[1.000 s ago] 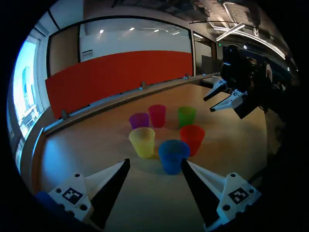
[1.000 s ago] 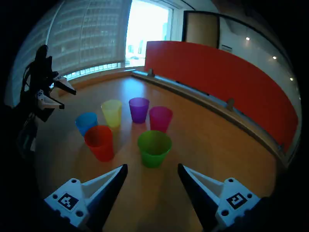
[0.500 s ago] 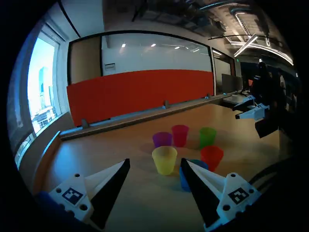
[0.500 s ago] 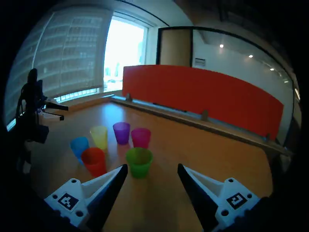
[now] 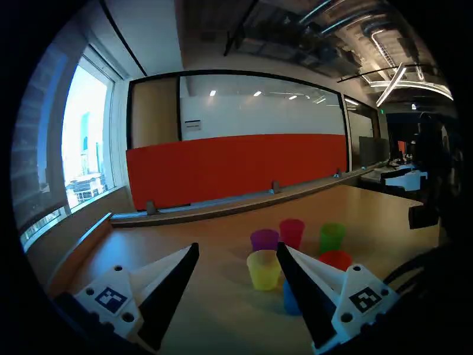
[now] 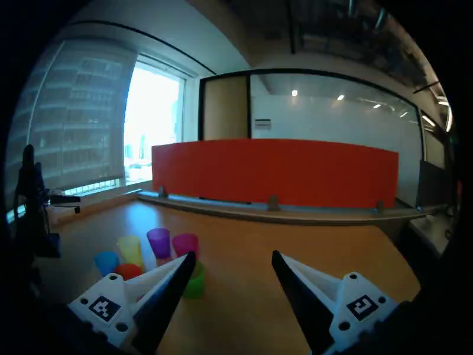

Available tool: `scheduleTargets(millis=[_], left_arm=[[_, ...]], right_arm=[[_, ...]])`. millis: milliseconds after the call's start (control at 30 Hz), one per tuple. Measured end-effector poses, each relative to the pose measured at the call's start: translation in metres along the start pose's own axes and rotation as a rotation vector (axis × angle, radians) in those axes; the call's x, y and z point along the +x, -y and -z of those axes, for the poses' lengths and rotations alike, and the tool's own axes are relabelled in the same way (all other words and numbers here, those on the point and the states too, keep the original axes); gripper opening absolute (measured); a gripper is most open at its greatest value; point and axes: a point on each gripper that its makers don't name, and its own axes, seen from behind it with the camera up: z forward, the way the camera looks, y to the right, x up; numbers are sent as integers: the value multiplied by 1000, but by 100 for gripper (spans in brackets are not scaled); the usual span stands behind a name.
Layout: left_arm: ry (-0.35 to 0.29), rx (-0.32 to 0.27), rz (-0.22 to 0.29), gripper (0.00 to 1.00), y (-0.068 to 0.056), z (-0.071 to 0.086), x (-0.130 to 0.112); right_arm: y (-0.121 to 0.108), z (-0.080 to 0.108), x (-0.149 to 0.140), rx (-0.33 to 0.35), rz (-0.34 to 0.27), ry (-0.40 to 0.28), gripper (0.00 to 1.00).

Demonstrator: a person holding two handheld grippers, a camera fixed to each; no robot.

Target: Pour water

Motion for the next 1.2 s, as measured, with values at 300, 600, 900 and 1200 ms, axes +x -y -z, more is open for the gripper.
scheduleTargets(millis=[300,600,900,1200], left_arm=[[-44,95,47,98,10,5,2],[-95,139,74,98,15,14,12],[-116,160,80,98,16,12,14],[-129,180,59,98,15,8,14]], right_arm=[[-26,19,21,-165,32,-106,100],[-50,29,22,-290,-6,-168,100],[-56,33,22,-326,-21,-182,100],[-64,36,15,-372,13,-169,100]])
